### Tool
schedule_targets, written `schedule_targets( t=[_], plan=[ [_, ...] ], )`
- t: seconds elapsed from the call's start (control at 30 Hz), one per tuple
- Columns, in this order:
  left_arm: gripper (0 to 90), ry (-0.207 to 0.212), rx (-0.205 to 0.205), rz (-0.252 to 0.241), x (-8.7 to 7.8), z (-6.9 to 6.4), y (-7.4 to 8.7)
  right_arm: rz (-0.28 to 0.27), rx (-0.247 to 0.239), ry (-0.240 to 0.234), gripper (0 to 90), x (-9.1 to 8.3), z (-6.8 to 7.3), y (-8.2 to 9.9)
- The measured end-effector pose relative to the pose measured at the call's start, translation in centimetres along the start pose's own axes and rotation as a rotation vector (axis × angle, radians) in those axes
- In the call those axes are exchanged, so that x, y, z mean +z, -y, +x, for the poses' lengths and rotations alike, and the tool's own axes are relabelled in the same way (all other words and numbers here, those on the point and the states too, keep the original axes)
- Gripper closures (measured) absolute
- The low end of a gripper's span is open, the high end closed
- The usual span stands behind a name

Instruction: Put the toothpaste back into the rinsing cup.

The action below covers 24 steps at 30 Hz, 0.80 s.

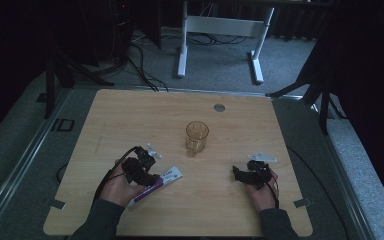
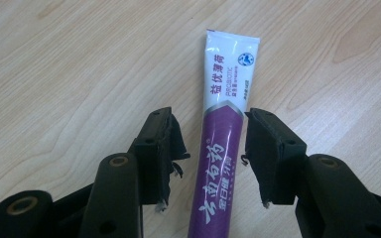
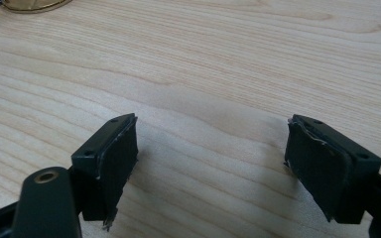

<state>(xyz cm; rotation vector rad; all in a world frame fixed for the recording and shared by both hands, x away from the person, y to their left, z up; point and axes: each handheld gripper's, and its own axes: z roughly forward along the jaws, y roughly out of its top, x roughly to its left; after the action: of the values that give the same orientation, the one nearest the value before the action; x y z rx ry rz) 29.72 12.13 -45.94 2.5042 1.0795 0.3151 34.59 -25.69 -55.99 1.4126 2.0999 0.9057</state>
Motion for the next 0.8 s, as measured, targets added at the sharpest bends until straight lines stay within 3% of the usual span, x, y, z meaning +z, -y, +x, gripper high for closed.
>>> schedule_targets(
  t=[0.8],
  plan=[
    [53.9, -0.003, 0.038, 0.052, 0.66, -0.51, -0.13, 0.0, 0.0, 0.0, 20.5, 0.0, 0.0, 0.0]
  ],
)
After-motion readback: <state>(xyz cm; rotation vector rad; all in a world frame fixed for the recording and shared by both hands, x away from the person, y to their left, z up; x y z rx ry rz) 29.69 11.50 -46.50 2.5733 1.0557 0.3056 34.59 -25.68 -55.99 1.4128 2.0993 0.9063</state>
